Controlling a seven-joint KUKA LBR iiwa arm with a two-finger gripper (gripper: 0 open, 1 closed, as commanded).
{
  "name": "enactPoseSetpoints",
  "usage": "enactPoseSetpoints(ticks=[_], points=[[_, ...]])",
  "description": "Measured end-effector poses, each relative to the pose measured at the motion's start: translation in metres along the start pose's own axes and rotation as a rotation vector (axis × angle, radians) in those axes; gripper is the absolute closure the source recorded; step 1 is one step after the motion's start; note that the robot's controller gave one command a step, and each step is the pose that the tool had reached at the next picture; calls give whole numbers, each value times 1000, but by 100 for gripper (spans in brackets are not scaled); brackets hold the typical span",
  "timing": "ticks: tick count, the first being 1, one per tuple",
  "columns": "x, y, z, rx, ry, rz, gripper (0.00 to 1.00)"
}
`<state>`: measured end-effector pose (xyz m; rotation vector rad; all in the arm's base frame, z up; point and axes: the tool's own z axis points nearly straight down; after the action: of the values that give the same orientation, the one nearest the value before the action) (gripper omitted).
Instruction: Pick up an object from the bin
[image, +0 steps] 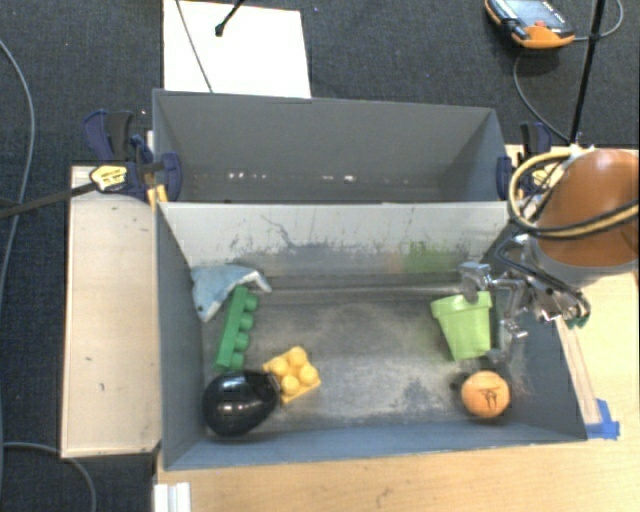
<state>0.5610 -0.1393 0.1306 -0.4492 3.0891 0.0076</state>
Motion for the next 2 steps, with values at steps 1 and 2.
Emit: enactPoseSetpoints(ticks=[1, 2], points=[[0, 20, -21, -3, 7, 54, 0], [-18, 19, 50, -6, -19, -291, 100]])
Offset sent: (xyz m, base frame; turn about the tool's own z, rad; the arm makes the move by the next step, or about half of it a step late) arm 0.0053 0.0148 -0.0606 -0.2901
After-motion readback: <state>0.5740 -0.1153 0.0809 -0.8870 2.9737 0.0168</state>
